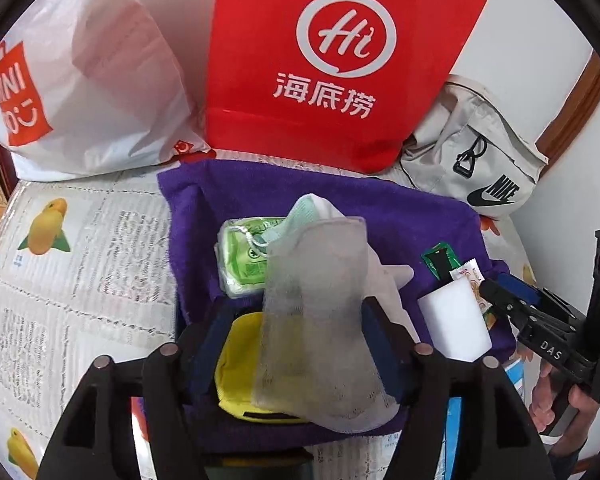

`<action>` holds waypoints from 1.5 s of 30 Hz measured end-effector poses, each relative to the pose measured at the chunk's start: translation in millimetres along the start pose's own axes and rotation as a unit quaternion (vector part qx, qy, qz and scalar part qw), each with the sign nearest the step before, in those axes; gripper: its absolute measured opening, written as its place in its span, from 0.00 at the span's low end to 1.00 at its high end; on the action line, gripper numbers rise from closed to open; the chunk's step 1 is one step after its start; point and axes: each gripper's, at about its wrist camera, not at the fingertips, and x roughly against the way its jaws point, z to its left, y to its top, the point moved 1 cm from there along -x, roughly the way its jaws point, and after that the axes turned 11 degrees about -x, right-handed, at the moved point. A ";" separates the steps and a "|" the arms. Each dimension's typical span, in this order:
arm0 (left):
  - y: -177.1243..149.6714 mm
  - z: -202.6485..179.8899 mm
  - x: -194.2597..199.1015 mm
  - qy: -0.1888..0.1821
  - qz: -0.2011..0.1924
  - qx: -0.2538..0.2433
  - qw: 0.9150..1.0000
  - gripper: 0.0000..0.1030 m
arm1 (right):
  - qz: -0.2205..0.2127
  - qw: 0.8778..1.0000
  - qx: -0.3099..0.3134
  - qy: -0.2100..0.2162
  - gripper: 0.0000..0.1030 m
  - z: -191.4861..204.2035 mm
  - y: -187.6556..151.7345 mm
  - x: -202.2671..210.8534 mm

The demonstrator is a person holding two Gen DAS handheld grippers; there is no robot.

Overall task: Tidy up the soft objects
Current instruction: 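Lower the packet onto the towel and open the right gripper while the left lowers the mesh bag, then move the left gripper to the white cloth while the right approaches the black strap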

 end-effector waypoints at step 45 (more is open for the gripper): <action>-110.0 -43.7 126.1 0.037 -0.036 -0.023 0.998 0.71 | -0.042 0.997 0.019 0.057 0.57 38.3 -143.6 147.1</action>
